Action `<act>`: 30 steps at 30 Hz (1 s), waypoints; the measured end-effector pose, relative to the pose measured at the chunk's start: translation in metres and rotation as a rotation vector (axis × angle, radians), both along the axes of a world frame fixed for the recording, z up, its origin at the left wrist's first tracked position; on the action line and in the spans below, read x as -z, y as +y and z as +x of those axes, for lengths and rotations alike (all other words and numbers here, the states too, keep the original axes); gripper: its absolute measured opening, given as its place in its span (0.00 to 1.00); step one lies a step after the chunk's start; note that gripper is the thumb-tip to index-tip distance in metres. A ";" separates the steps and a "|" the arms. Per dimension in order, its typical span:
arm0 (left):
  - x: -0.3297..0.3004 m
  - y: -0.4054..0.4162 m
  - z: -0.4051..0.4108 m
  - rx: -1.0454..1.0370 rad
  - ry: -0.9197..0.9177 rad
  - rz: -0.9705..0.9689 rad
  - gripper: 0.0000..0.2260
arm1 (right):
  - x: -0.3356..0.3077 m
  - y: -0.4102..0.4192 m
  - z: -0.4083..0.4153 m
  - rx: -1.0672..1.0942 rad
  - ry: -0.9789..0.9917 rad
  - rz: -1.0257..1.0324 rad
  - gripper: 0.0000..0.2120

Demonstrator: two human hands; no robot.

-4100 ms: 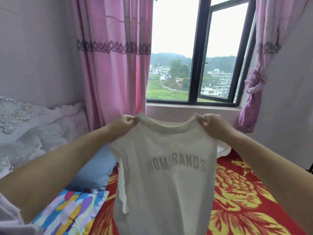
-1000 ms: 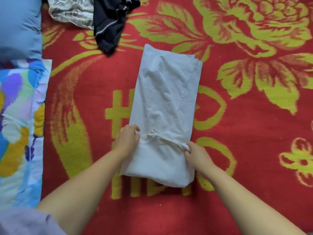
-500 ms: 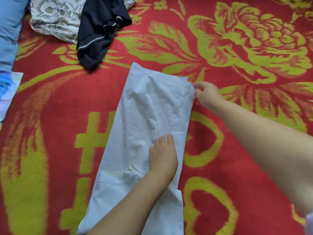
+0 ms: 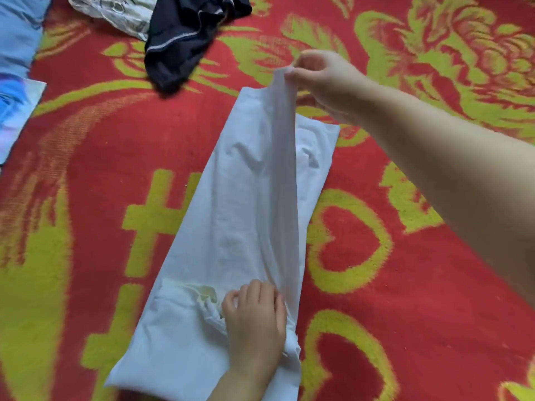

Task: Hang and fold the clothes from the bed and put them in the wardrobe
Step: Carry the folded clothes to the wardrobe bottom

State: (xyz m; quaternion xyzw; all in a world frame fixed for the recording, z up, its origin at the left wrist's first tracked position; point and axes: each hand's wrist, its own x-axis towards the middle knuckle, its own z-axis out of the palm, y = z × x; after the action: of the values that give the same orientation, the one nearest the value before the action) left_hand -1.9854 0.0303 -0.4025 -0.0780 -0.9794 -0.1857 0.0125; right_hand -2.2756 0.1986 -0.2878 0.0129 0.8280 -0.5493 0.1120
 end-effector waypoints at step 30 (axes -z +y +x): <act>-0.003 -0.172 0.008 0.723 -0.107 -0.264 0.33 | 0.102 -0.079 0.321 -0.468 0.096 0.834 0.30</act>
State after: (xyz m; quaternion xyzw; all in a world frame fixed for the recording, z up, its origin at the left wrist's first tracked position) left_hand -1.9769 -0.1418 -0.3999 -0.4091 -0.9036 -0.0543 -0.1152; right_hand -1.9547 0.1199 -0.3895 -0.1554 0.9627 -0.1303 0.1794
